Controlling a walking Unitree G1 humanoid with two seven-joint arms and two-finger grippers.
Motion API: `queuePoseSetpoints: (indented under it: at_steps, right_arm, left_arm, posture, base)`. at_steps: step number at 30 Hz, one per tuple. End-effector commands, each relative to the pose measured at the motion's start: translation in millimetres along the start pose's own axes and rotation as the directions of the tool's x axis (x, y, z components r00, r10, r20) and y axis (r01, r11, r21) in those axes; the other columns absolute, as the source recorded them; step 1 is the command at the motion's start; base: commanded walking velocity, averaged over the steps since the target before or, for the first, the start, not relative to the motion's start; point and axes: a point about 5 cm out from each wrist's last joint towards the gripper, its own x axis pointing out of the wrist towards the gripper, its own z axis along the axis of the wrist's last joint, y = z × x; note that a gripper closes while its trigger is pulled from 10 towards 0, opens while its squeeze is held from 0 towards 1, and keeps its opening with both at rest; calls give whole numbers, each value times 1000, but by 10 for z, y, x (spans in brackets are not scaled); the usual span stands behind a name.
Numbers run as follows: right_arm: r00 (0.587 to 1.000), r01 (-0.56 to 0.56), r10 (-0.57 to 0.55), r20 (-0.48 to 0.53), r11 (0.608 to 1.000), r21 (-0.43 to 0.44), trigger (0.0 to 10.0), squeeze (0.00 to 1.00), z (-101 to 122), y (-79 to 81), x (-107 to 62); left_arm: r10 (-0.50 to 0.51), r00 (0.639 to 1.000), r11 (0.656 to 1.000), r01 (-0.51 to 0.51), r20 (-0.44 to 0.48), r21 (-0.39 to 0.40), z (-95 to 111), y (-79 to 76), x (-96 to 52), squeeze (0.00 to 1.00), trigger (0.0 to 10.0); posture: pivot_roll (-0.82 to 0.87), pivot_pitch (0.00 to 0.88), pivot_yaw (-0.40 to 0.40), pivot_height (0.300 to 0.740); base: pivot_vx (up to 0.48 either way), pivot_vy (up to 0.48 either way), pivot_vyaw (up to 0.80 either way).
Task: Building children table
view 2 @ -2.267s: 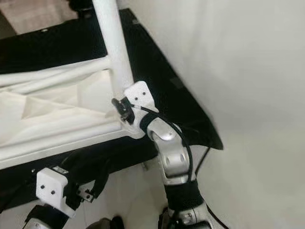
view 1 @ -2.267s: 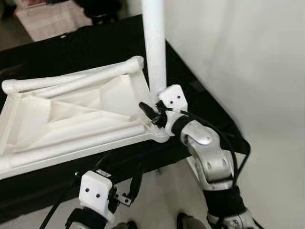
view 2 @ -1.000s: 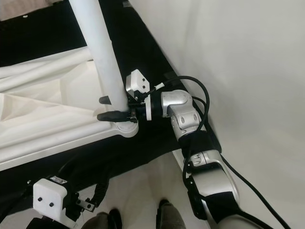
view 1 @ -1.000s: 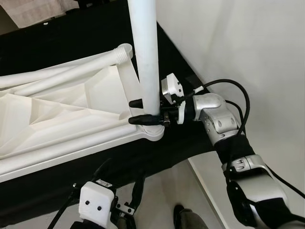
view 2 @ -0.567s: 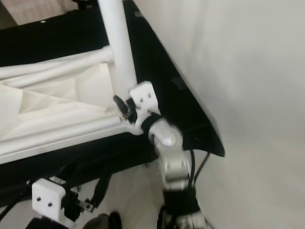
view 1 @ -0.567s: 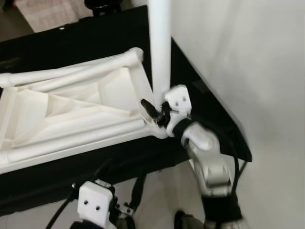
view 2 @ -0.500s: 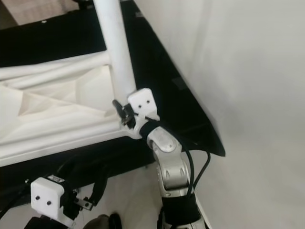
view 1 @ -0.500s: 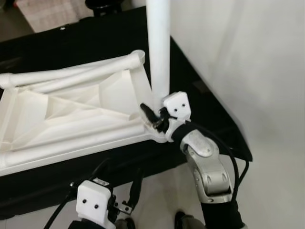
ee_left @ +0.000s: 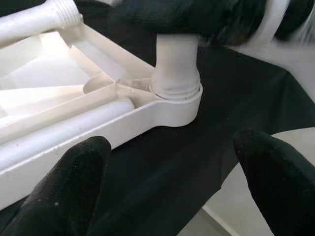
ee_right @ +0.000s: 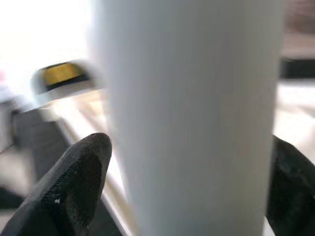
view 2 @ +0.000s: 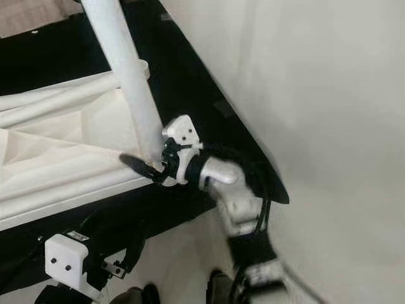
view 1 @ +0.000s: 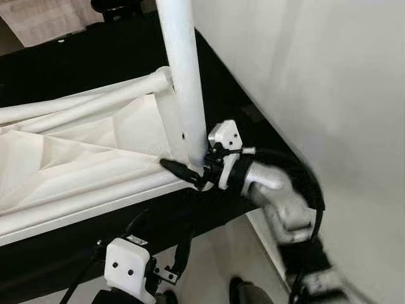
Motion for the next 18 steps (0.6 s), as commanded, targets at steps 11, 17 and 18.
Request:
queuePoseSetpoints:
  at_steps: [11, 17, 18]
  right_arm:
    - [930, -360, 355, -94, 932, -43, 7137, 0, 73, -137, 44]
    - [890, -447, 440, -121, 894, -32, 0, 0, 86, -169, -11]
    - [890, -447, 440, -121, 894, -32, 0, 0, 86, -169, -11]
  left_arm:
    - [-15, 999, 1000, 15, -29, -13, -22, -34, -44, 0, 10000]
    - [-8, 1000, 1000, 8, -28, -13, -26, -39, -40, 0, 10000]
    - [-8, 1000, 1000, 8, -28, -13, -26, -39, -40, 0, 10000]
  posture:
    - [39, 281, 45, 740]
    - [16, 281, 39, 740]
    - [16, 281, 39, 740]
  base:
    - [0, 0, 0]
    - [0, 0, 0]
    - [0, 0, 0]
